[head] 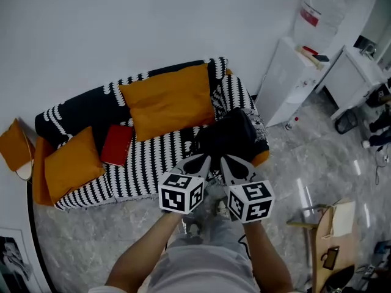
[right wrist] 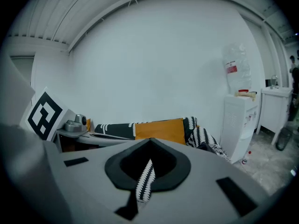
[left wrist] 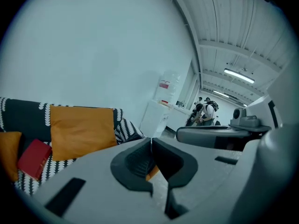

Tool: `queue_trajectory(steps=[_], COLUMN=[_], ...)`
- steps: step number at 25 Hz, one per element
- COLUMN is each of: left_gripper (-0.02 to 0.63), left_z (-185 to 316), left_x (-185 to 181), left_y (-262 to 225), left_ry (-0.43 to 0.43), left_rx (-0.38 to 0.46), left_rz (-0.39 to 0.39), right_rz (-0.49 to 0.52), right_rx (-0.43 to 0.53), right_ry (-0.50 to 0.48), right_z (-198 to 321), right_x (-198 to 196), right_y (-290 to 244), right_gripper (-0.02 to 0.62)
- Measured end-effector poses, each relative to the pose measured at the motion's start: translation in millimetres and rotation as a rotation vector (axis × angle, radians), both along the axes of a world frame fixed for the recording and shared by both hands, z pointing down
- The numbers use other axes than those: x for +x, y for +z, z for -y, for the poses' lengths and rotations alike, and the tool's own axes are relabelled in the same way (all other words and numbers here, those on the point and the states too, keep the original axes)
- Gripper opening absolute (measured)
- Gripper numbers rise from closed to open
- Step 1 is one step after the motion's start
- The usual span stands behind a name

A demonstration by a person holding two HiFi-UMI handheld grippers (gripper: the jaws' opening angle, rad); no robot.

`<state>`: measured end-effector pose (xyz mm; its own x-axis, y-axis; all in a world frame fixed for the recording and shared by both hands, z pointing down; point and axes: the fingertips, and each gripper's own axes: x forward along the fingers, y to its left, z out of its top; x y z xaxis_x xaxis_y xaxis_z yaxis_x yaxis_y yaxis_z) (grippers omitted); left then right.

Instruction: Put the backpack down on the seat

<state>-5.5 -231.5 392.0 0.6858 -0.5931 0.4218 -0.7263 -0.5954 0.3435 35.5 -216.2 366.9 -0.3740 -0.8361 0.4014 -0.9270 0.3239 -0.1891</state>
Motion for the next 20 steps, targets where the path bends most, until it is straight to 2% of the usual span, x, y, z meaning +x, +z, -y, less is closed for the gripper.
queue_trajectory(steps=[10,20], left_gripper=[0.009,0.009], left_z=[-15.2,-17.5], left_x=[0.5,-4.8], left_y=[-2.3,-1.1], left_ry=[0.049,0.066], left_rx=[-0.002,-0.008], left_rz=[-0.024,-0.031], right_rz=[-0.011,-0.012], right_rx=[0.012,0.005], right_ry=[0.045,0.044], right_z=[-19.3,-23.9], right_x=[-4.0,-12.0], right_y=[-2.5,0.0], right_gripper=[0.0,0.0])
